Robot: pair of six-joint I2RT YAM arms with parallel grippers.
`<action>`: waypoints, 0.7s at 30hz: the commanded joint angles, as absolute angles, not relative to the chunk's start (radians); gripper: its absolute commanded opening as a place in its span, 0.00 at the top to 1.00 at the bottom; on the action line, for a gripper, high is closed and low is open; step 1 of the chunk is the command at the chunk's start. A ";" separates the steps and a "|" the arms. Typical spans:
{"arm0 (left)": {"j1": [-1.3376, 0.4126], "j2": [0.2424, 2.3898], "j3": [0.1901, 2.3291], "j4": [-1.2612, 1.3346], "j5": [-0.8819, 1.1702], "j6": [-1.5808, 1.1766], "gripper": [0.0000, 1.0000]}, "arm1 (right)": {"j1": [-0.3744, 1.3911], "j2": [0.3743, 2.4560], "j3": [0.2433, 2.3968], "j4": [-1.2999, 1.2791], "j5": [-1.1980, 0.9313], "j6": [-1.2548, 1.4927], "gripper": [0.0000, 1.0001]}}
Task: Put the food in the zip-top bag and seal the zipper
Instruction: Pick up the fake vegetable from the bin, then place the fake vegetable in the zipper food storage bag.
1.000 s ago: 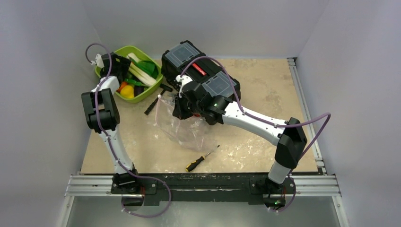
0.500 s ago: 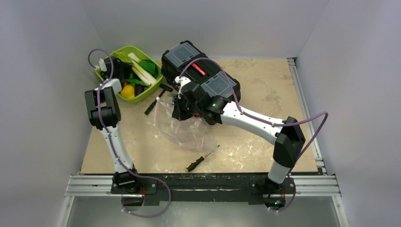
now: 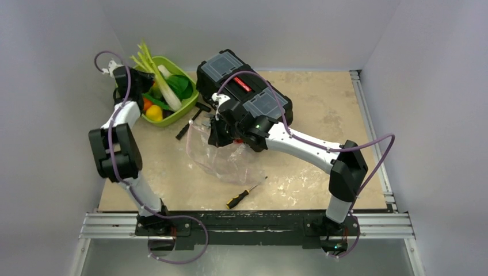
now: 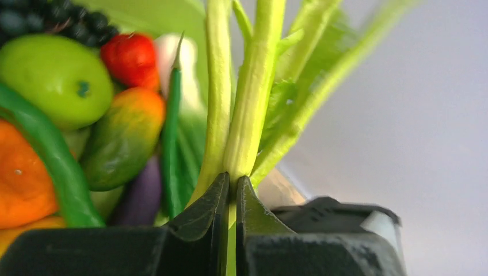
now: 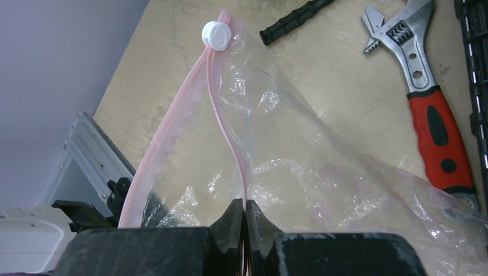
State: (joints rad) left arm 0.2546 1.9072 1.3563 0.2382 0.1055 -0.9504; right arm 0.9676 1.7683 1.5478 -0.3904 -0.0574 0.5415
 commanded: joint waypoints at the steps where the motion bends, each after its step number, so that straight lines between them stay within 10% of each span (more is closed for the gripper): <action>1: 0.253 1.617 1.266 0.265 0.148 -0.784 1.00 | 0.955 1.759 1.558 -0.368 -0.099 0.579 1.00; 21: 0.275 0.903 1.003 0.399 0.628 -1.043 1.00 | 0.917 1.718 1.532 -0.255 -0.281 0.768 1.00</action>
State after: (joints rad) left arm 0.2684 1.0317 1.0428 0.2184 0.4713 -0.9363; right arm 0.9325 1.7679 1.5211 -0.3157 -0.2062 0.6853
